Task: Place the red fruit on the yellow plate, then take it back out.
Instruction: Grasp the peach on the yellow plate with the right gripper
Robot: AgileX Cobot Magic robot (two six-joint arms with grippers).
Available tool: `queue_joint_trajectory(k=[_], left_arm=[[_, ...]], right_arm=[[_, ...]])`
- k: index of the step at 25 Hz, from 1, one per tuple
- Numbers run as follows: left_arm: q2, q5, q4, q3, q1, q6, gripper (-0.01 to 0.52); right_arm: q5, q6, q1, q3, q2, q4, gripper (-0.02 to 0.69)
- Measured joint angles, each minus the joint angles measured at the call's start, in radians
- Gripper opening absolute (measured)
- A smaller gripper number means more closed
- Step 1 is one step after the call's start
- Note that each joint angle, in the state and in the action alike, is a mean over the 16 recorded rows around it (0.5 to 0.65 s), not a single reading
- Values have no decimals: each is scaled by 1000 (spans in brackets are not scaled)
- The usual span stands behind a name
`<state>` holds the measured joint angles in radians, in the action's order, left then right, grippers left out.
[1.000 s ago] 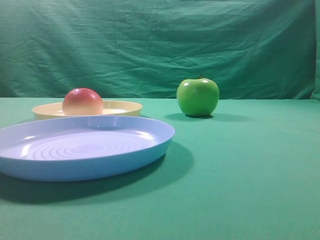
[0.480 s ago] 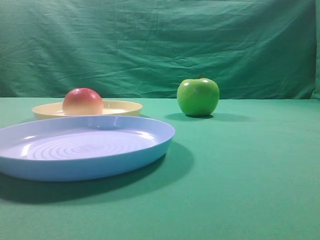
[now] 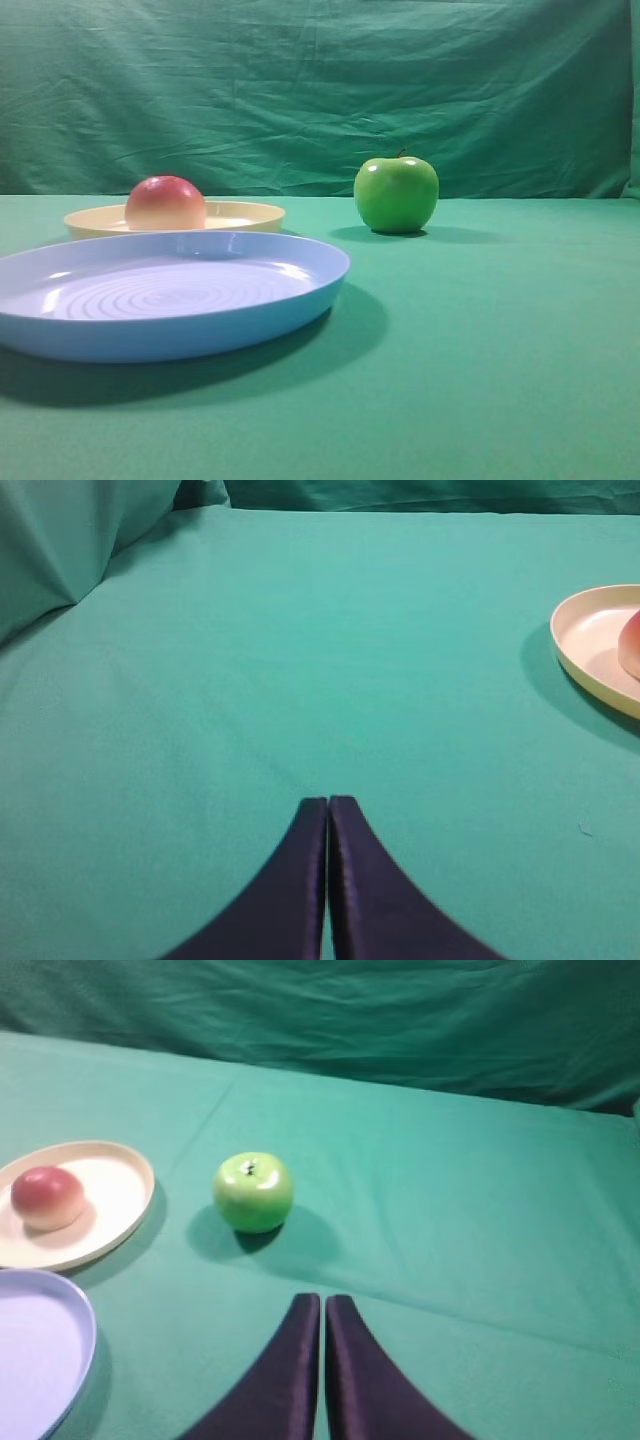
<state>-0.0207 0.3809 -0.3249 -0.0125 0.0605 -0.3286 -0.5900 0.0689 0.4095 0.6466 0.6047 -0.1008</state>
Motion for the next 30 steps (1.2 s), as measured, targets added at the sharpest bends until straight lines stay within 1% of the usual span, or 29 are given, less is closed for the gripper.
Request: queue_joint_trajectory(k=[5,9,22,30], left_arm=[[0,0,0,0,0,-1,0],[0,0,0,0,0,-1,0],[0,0,0,0,0,-1,0],[0,0,0,0,0,-1,0]], right_arm=[[-64,-38,74,105,139,14,0],[-101,-67,104,170,232,36,0],[-69,-150,141,312,468,99,0],[-139,-227,199,535,727,139,0]])
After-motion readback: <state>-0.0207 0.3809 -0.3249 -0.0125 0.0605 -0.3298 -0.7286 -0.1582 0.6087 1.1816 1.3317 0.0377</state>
